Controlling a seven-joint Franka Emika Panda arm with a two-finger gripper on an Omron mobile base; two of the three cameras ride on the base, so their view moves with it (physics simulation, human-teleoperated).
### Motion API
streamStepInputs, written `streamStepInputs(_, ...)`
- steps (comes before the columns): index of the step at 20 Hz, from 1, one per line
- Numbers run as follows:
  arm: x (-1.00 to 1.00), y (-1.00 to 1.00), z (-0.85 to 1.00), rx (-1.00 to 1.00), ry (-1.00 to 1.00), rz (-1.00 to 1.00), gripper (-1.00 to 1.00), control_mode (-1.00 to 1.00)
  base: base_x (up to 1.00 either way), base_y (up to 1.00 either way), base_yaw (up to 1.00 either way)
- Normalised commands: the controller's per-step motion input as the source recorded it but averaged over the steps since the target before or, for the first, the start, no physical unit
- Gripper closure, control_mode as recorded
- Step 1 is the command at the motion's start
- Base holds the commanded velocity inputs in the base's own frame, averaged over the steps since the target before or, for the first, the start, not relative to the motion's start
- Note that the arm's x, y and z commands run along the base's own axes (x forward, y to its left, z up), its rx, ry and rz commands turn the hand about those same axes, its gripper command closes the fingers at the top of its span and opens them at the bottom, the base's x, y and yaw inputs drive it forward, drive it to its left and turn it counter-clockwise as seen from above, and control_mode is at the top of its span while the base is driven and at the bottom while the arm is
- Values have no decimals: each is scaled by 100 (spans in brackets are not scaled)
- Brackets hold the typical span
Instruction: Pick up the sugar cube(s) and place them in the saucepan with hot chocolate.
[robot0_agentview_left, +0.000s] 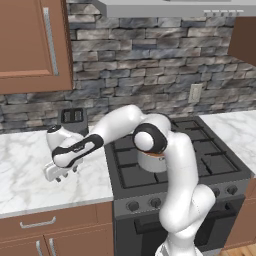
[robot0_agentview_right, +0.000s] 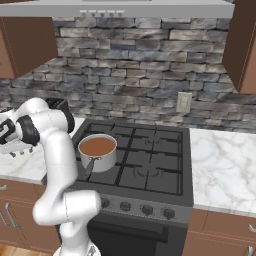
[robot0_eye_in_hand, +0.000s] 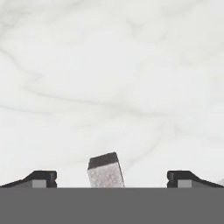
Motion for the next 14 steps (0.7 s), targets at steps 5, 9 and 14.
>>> streamStepInputs(5,24,3,-4,0,0,0,-100,-100,0,0,0)
streamStepInputs(9,14,7,-8,0,0,0,-100,-100,0,0,0)
streamStepInputs(14,5,10,-10,0,0,0,-100,-100,0,0,0)
